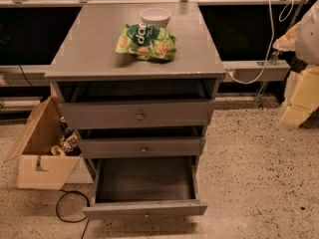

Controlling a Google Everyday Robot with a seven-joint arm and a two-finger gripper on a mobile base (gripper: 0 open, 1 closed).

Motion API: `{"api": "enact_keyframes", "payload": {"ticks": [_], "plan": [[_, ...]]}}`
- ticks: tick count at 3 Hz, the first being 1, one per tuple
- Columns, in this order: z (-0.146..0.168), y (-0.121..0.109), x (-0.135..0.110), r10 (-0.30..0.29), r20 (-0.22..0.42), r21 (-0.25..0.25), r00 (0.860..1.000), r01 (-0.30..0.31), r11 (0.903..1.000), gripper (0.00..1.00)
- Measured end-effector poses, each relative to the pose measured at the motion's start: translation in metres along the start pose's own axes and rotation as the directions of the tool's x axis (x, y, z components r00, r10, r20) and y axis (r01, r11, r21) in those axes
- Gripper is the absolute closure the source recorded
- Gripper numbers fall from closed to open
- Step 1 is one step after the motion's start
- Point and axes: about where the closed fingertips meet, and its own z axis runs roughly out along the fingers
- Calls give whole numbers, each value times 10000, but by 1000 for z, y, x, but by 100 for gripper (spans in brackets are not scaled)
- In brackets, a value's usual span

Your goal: Close bottom drawer

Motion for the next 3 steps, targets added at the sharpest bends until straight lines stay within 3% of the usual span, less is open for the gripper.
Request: {"api": "enact_keyframes", "payload": {"ticks": [1, 2, 3], "plan": [[0, 0, 0, 0, 0, 0, 10000, 0, 10000, 0], [27, 8, -13, -271, 148, -276, 9995, 275, 9992, 0], [81, 30, -42, -551, 558, -915, 9969, 601, 9940, 0]]}}
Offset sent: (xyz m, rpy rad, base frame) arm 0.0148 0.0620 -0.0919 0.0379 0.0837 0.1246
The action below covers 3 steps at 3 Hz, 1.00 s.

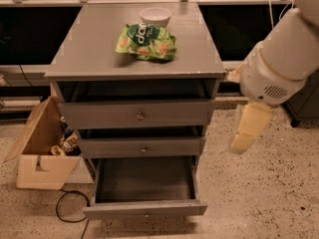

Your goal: Close bottom drawer

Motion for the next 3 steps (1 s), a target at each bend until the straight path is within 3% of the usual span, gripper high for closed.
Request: {"api": "enact_keyframes", "payload": {"ticks": [1, 2, 3], "plan": [[63, 25, -17, 76, 602, -910, 9982, -21, 9959, 0], [68, 25, -17, -11, 657, -1029, 9978, 79, 9947, 0], [102, 26, -12, -287, 954, -1729, 9950, 450, 9839, 0]]}}
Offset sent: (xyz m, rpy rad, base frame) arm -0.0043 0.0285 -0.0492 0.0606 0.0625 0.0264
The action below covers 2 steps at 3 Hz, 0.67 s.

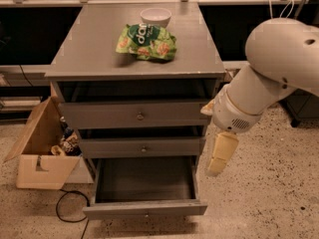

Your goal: Close bottom drawer

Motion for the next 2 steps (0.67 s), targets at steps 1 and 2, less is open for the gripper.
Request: {"api": "enact_keyframes", "payload": {"ticks": [1, 2], "plan": [[53, -4, 15, -150, 378, -864, 9992, 182, 9961, 0], [117, -9, 34, 49, 840, -1919, 9965, 113, 9814, 0]]}}
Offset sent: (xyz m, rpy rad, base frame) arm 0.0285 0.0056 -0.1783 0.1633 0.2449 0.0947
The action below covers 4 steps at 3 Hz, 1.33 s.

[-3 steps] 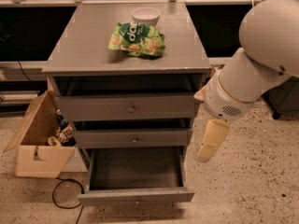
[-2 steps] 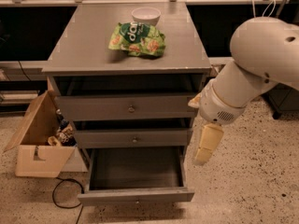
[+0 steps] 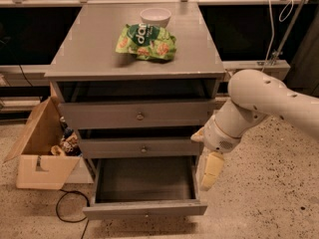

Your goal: Close bottom drawer

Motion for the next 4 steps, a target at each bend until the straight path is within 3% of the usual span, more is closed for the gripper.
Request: {"api": "enact_keyframes", "payload": {"ticks": [1, 2, 4], "plan": [[1, 0, 0, 3, -6, -8, 10000, -3, 10000, 0], [52, -3, 20, -18, -495, 211, 9988, 28, 9998, 0], [150, -16, 73, 247, -657, 152, 9975, -237, 9996, 0]]}}
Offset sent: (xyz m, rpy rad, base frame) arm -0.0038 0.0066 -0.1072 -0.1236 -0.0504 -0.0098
